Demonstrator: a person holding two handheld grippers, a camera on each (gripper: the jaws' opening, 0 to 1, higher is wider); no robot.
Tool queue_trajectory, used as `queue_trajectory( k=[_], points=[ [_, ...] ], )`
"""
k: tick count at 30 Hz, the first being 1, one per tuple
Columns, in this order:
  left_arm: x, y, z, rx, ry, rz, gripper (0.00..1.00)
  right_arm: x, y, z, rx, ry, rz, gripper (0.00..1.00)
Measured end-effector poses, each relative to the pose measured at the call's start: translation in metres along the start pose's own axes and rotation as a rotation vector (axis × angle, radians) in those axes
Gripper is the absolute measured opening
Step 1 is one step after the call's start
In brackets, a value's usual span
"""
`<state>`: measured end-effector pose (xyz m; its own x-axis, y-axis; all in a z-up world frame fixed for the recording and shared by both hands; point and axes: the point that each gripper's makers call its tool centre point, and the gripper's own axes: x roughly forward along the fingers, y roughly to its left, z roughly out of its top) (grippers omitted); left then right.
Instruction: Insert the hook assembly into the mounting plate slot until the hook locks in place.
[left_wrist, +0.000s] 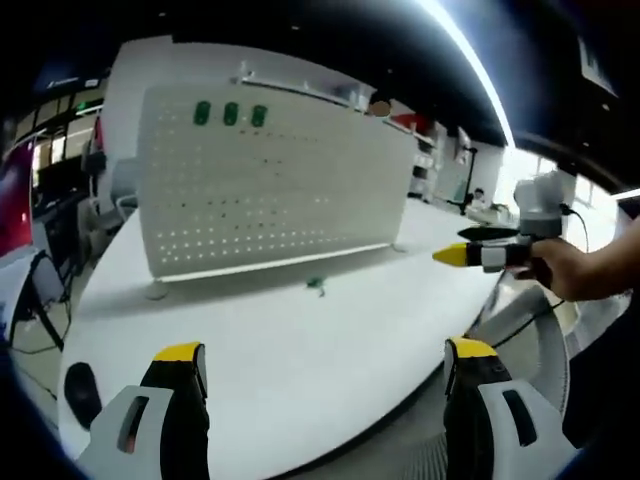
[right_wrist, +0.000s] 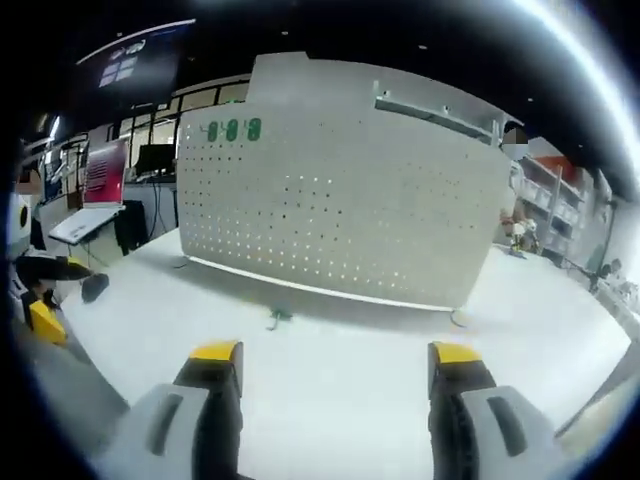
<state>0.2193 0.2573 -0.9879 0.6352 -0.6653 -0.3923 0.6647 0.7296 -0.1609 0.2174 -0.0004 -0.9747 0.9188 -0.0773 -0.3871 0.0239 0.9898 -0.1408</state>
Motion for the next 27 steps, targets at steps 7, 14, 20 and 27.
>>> queue_trajectory(
  k=[7, 14, 20, 27],
  points=[
    [0.002, -0.002, -0.002, 0.020, 0.016, 0.002, 1.00, -0.005, 0.020, -0.016, 0.018, 0.050, 0.095, 0.72],
    [0.002, -0.002, -0.004, 0.019, 0.029, 0.006, 1.00, -0.010, 0.029, -0.029, 0.009, 0.075, 0.130, 0.70],
    [0.003, -0.003, 0.000, 0.044, 0.010, 0.013, 1.00, -0.008, 0.045, -0.030, -0.050, 0.090, 0.207, 0.66],
    [0.001, 0.003, 0.001, 0.011, 0.002, 0.030, 1.00, 0.004, 0.065, -0.023, -0.136, 0.095, 0.322, 0.59]
  ],
)
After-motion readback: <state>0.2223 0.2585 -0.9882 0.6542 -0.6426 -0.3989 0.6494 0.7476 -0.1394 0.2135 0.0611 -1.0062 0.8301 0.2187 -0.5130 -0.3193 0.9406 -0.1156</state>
